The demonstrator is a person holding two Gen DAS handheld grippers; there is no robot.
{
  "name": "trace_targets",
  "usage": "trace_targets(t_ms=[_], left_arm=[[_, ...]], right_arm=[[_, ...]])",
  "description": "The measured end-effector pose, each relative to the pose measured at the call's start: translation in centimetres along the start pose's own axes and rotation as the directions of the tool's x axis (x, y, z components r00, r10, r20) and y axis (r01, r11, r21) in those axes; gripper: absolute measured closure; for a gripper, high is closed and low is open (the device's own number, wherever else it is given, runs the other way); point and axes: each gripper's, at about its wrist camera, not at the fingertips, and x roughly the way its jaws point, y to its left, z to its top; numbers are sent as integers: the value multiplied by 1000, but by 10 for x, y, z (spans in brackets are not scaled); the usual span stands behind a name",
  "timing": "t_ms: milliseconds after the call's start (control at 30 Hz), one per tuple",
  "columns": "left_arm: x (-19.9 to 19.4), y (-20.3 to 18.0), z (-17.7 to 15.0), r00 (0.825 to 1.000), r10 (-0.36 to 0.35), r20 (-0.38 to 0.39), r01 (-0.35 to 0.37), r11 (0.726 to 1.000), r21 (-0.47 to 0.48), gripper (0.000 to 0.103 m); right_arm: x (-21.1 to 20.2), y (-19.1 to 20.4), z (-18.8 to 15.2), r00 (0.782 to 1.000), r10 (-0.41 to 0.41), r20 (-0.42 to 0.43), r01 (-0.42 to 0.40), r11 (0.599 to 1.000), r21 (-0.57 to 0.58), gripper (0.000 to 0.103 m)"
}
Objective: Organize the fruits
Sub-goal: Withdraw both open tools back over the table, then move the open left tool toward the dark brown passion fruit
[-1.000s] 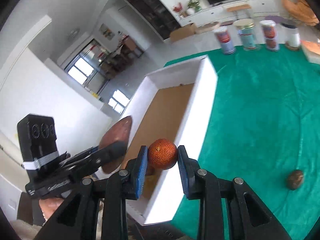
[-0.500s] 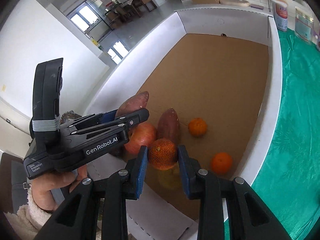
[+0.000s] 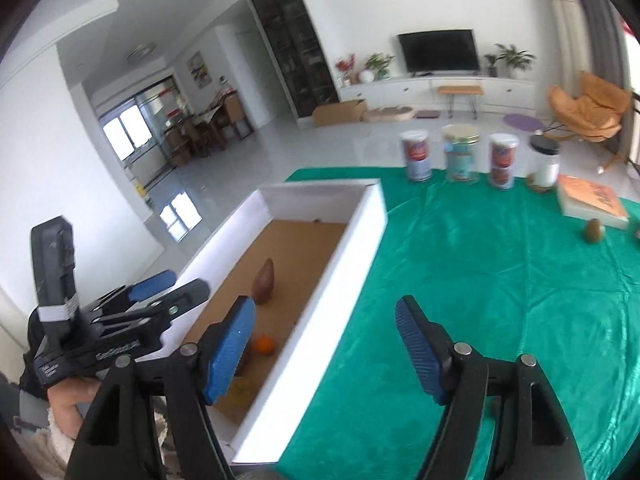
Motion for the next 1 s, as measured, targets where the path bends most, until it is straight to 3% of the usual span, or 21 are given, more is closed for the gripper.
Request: trace_targets(t_ms=[67,167,233,367,467,567,667,700,1000], left_arm=[[13,-40,-9,994,-100,-35,102,993,52,14],[44,-94,-33,975,-180,-131,196,974,114,14],[71,-125,-53,968,-177,-179,207,964,168,14],[116,-157,-90,968,-103,-230,163,951,262,14],[143,-160,-107,972,-48,-232,117,948,296,14],[159,-154,-117,973,-11,-231,82,951,298,14],[178,-151,-122,973,16,-230,57,949,309,14],[186,-150,-125,972,29,-234,47,948,315,14],[201,-142,-134,970,34,-240,39,955,295,14]], right_arm=[[-13,-41,-15,993,-115,8,114,993,41,27],[-22,-108,-49,965,-260,-37,262,956,131,27],[-20,-146,-76,938,-336,-83,346,920,185,27],[-14,-202,-121,885,-438,-155,465,846,263,27],[-9,-228,-138,866,-466,-185,501,809,308,27],[-4,-245,-136,864,-470,-184,504,794,340,27],[3,-253,-134,819,-549,-167,574,770,279,27],[7,-258,-134,813,-557,-172,582,764,277,27],[15,-275,-142,808,-550,-214,589,738,328,27]])
